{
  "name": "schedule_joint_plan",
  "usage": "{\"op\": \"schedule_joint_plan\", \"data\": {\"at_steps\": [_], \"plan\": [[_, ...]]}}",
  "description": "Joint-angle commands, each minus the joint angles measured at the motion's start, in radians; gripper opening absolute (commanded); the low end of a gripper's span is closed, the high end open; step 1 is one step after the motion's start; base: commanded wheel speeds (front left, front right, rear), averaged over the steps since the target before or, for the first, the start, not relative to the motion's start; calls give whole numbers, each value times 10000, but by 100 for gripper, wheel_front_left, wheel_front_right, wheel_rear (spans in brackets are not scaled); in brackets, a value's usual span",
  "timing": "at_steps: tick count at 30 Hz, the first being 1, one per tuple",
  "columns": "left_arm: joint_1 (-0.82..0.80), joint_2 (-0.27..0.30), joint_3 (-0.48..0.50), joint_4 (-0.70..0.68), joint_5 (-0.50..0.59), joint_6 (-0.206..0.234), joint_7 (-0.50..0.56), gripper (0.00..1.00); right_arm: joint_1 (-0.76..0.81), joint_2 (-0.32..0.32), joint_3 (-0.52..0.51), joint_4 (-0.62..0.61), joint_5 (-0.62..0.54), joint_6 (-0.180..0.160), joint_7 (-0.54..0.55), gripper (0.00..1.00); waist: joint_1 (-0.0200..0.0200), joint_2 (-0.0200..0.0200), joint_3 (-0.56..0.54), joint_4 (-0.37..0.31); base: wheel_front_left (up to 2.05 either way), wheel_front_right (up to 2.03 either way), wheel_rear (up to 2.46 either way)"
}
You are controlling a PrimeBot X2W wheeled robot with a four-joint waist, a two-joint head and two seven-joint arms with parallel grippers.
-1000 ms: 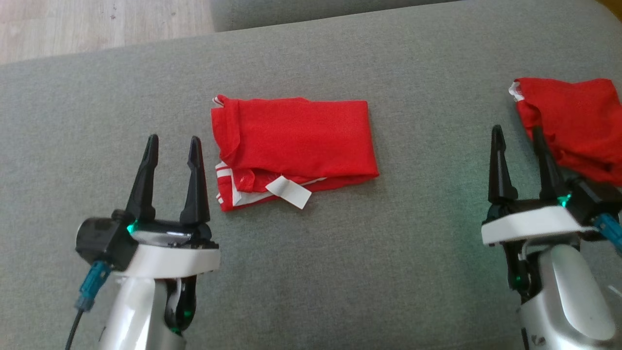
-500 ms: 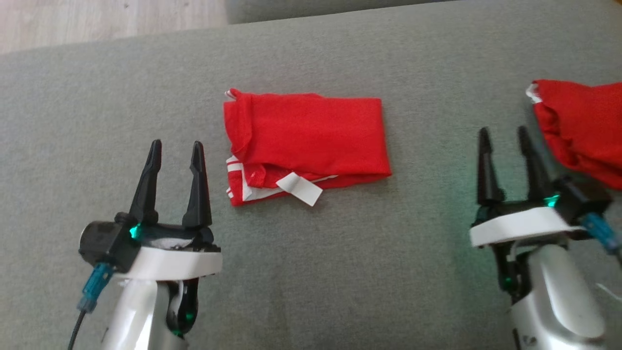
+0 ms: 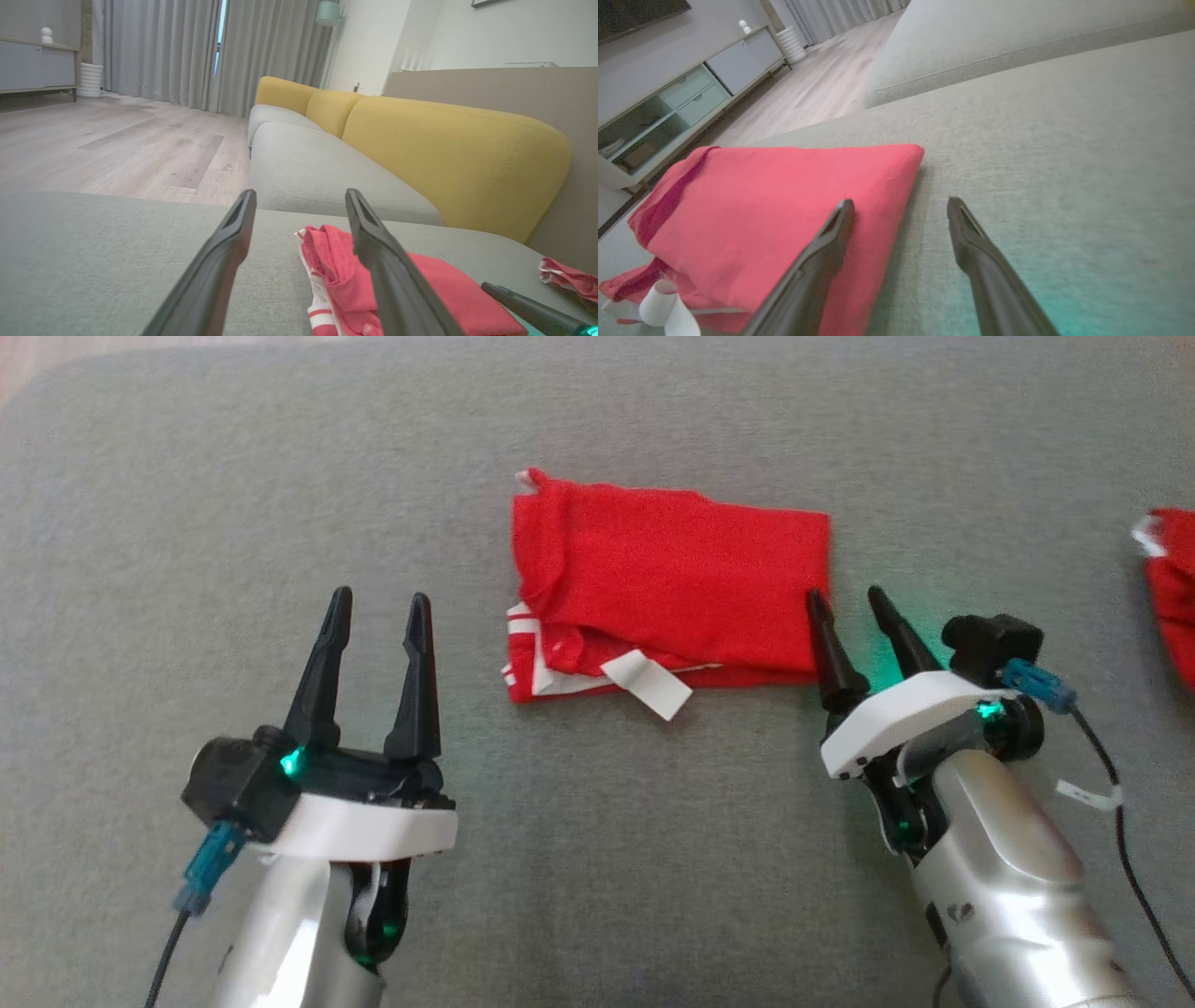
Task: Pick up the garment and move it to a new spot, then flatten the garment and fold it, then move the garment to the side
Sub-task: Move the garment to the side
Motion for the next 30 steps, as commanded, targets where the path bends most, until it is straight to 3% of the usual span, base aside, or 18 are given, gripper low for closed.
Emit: {"op": "schedule_joint_plan", "data": {"at_steps": [1,9,10,11,12,21,30], "plan": [[-399,74,226,-263,-83,15,-49,100,-393,56,388,149,202,-9,69,100,-1,0,133,303,0,0,0],[-440,74,165,-246,-184,15,-49,100,-1191,56,1455,1909,950,-9,127,100,-1,0,233,742,0,0,0],[-436,74,175,-243,-184,15,-49,100,-1276,56,1597,2065,920,-9,63,59,-1,0,235,748,0,0,0],[-430,74,190,-241,-182,15,-49,100,-1360,56,1724,2198,872,-9,-28,9,-1,0,234,740,0,0,0],[-419,74,219,-238,-171,15,-49,100,-1448,56,1835,2315,785,-9,-144,0,-1,0,227,712,0,0,0],[-391,74,344,-350,15,15,-49,100,-2097,56,1796,2725,-832,-9,-901,0,-1,0,-17,-248,0,0,0],[-518,74,-53,-555,165,15,-49,100,-2060,-182,914,1771,-3597,-9,-956,0,-1,0,-158,-1639,0,0,0]]}}
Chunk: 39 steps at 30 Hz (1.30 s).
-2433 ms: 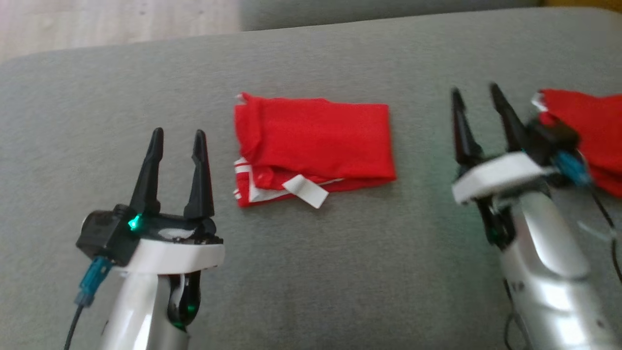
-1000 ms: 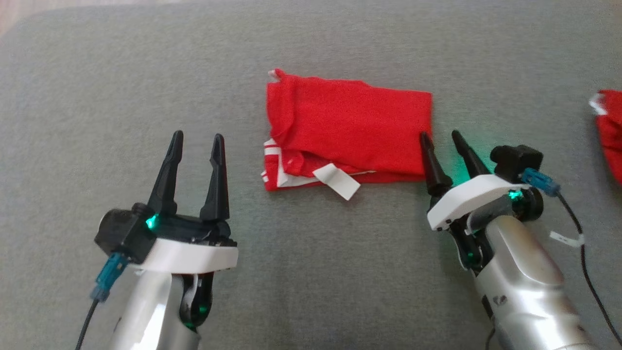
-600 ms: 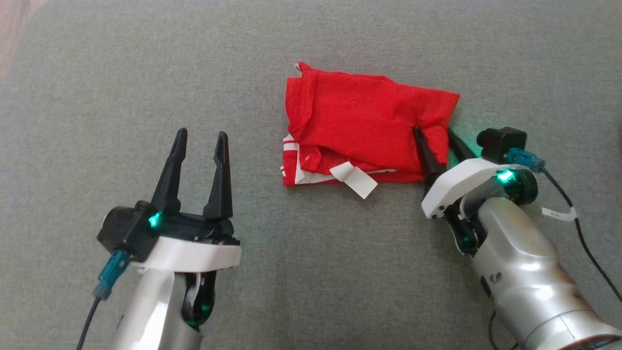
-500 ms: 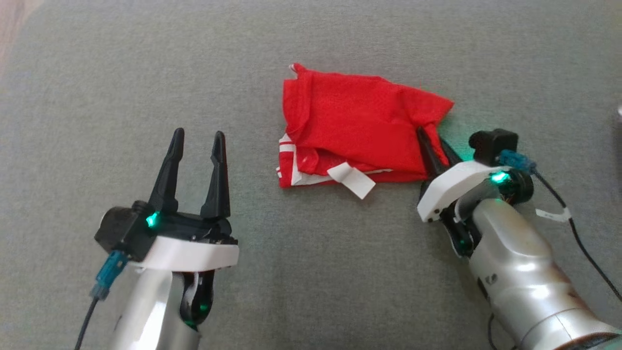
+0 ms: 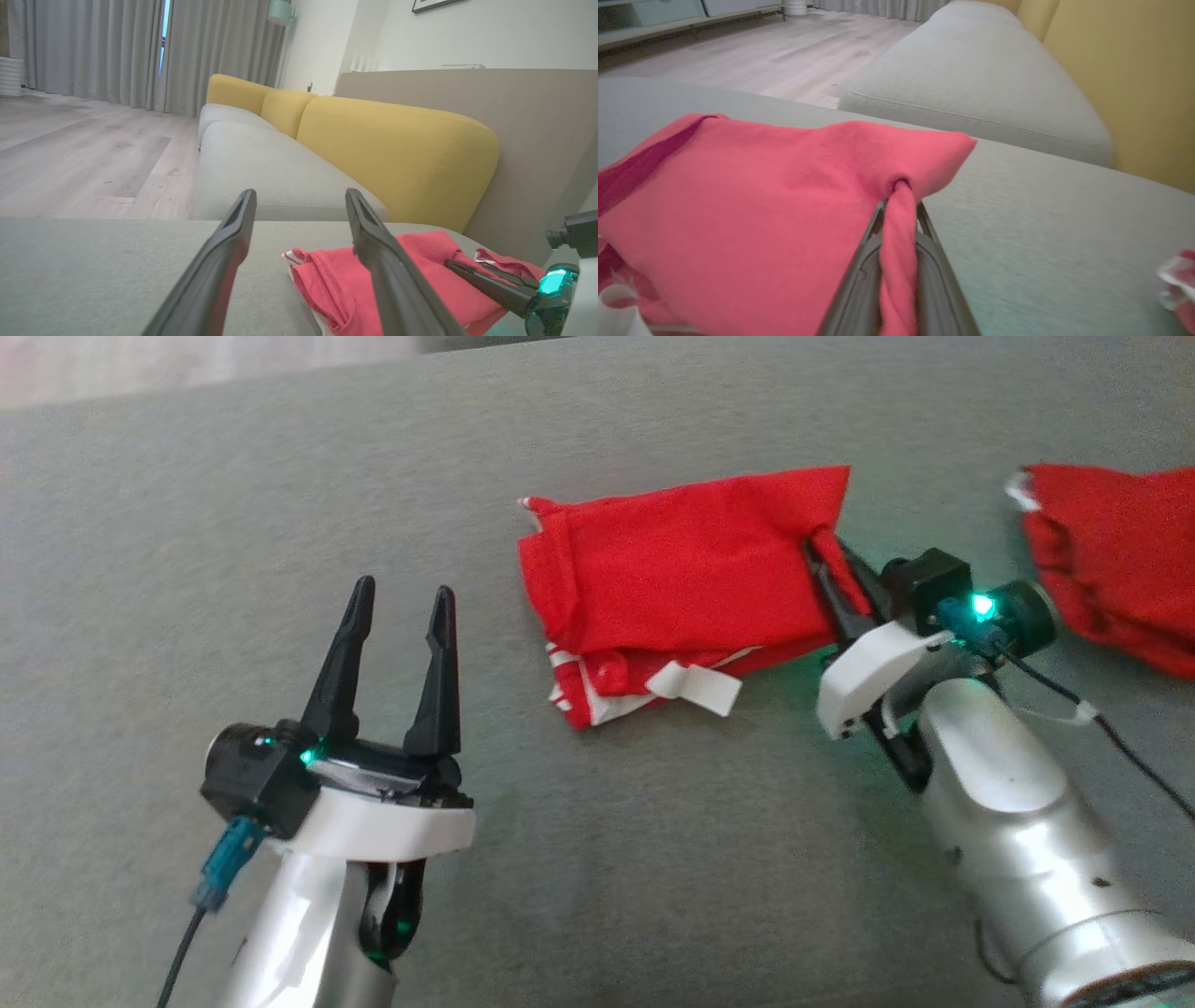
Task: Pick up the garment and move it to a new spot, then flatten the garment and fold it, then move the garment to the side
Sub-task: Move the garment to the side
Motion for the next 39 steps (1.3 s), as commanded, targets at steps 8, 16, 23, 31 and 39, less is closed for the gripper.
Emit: {"op": "schedule_joint_plan", "data": {"at_steps": [8,16,23,31,39], "plan": [[-624,72,-47,-482,123,15,-49,100,-57,-1632,-86,-1317,-820,-9,107,0,0,0,118,-1328,0,0,0],[-877,72,-113,-446,270,15,-49,100,-302,-3676,-110,-2287,-309,-9,846,0,0,0,564,-1560,0,0,0],[-1088,72,-186,-442,338,15,-49,100,-241,-5046,-559,-2393,-3,-9,1519,0,0,0,953,-1437,0,0,0],[-1415,72,-224,-500,383,15,-49,100,-27,-5510,-1622,-2026,-190,-9,1761,0,0,0,1511,-1205,0,0,0],[-1525,97,-199,-401,384,15,-49,100,-27,-5085,-2604,-1984,-799,-9,1421,100,0,0,1613,-1149,0,0,0]]}}
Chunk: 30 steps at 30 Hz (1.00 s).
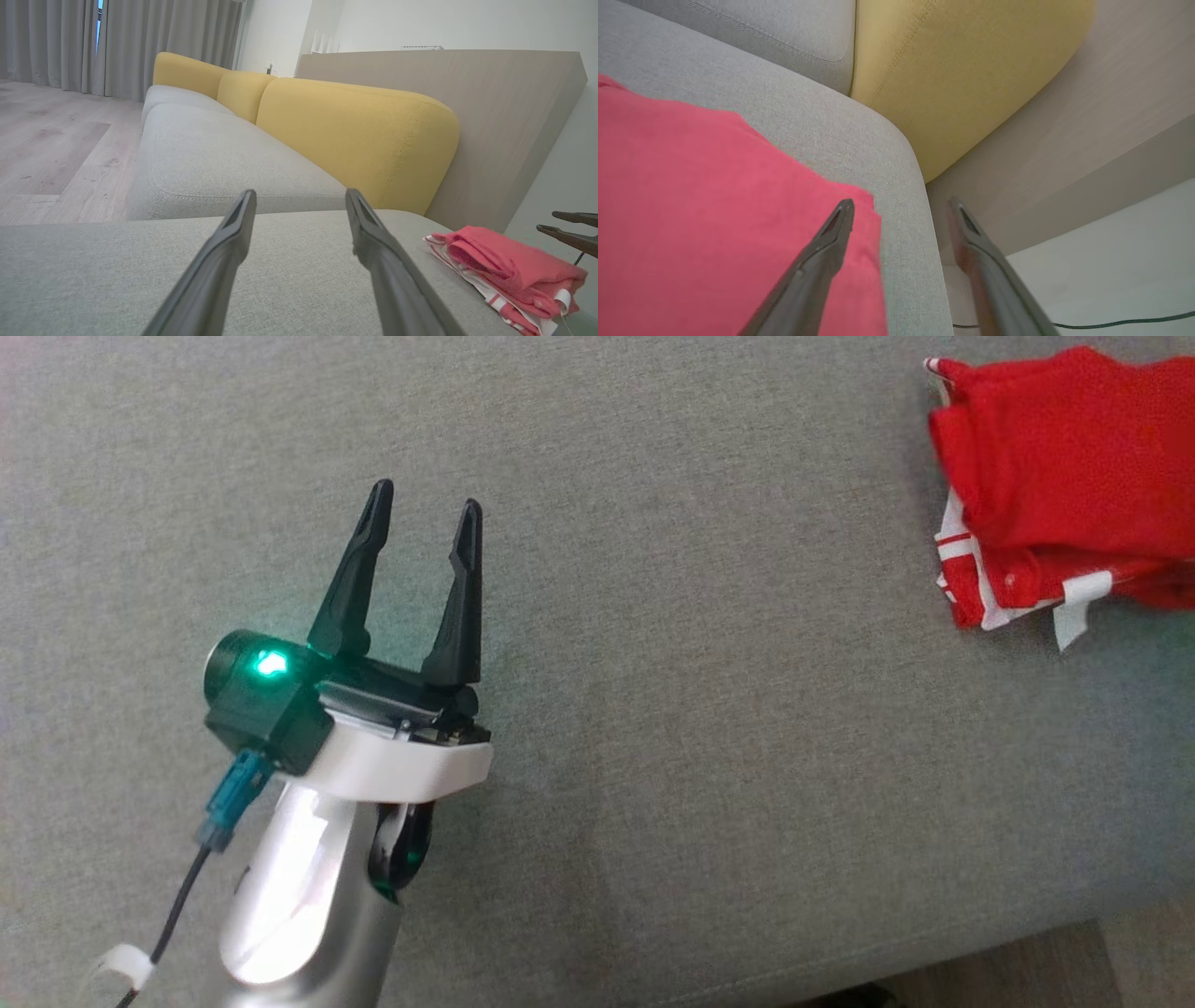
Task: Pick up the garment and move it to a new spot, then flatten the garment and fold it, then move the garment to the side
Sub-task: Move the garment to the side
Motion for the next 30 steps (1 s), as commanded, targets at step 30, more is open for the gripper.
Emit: {"op": "schedule_joint_plan", "data": {"at_steps": [30], "plan": [[1857,73,1757,-45,-563,15,-49,100,2890,5130,-893,-4017,1133,-9,-1532,100,-2,0,-2699,671,0,0,0]]}}
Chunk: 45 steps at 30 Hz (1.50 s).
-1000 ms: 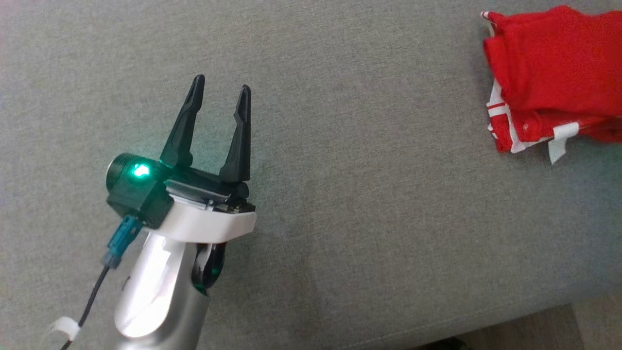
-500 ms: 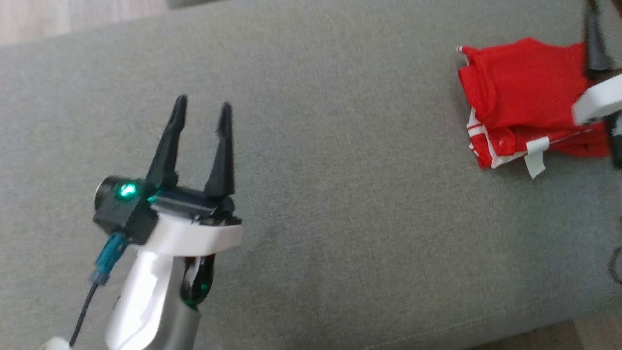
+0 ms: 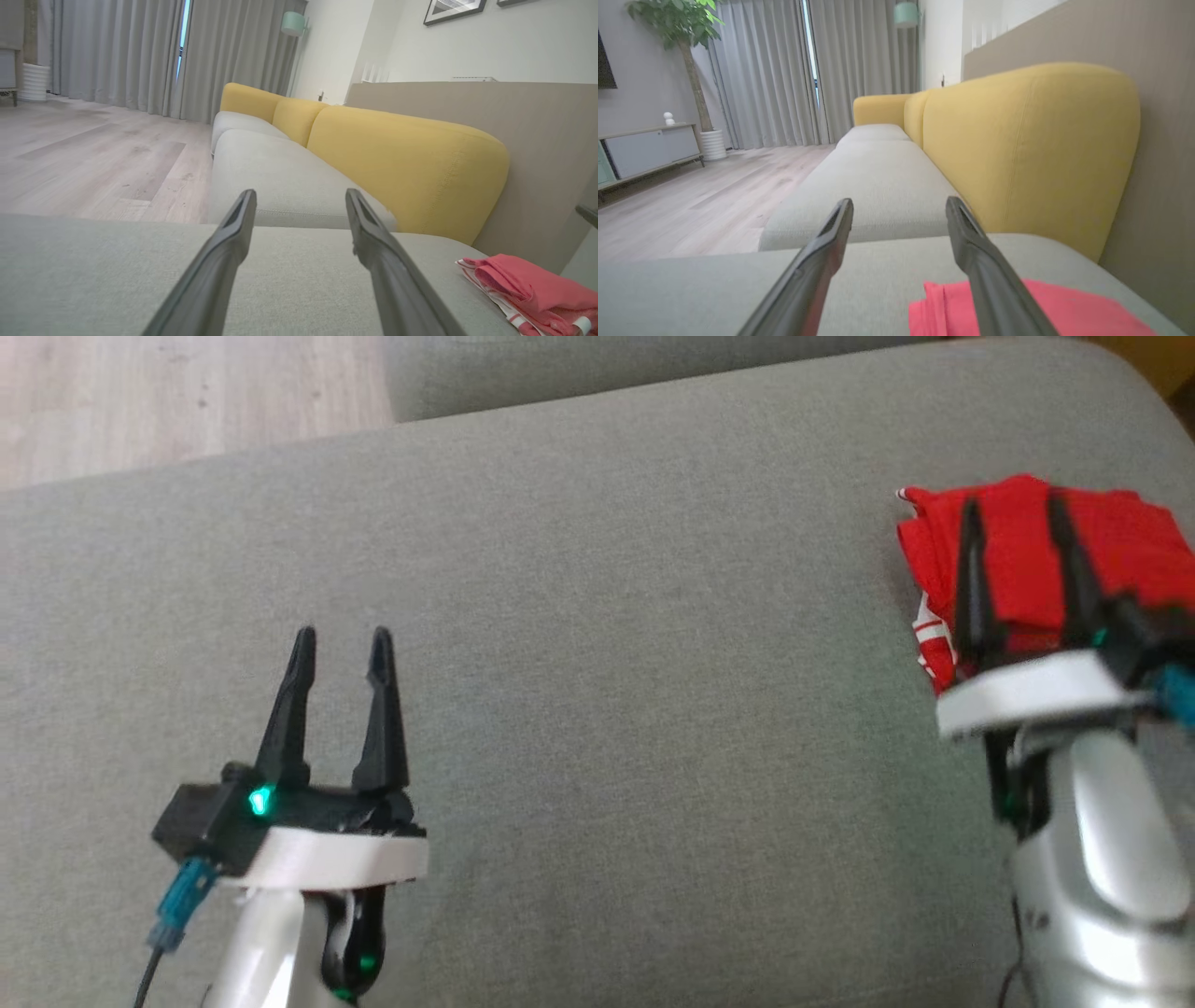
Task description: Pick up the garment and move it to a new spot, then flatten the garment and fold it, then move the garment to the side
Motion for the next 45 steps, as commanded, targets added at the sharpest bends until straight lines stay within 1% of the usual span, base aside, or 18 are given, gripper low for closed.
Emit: {"op": "schedule_joint_plan", "data": {"at_steps": [1,5,9,14,19,38,42,43,45], "plan": [[-158,75,425,-311,-58,15,-49,100,107,89,251,-218,42,-9,-162,100,2,0,-106,72,0,0,0],[129,75,489,-266,-169,15,-49,100,848,112,468,-93,887,-9,-278,100,2,0,-249,130,0,0,0],[355,75,622,-267,-316,15,-49,100,1411,115,606,-736,1266,-9,-290,100,2,0,-326,115,0,0,0],[508,74,807,-494,-344,15,-49,100,1780,116,642,-1282,1259,-9,-292,100,2,0,-381,84,0,0,0],[548,74,909,-584,-374,15,-49,100,1808,117,706,-1476,1302,-9,-293,100,2,0,-377,63,0,0,0],[427,74,1035,-495,-529,15,-49,100,1807,117,830,-1653,1509,-9,-294,100,2,0,-273,78,0,0,0],[423,74,1055,-547,-568,15,-49,100,1783,118,856,-1675,1342,-9,-294,100,2,0,-267,80,0,0,0],[760,4,658,-219,-536,0,0,0,1965,111,572,-1289,1353,0,-186,0,2,0,-266,80,0,0,0],[823,0,604,97,-537,0,6,0,2037,148,572,-992,1356,0,-173,0,3,0,-266,81,0,0,0]]}}
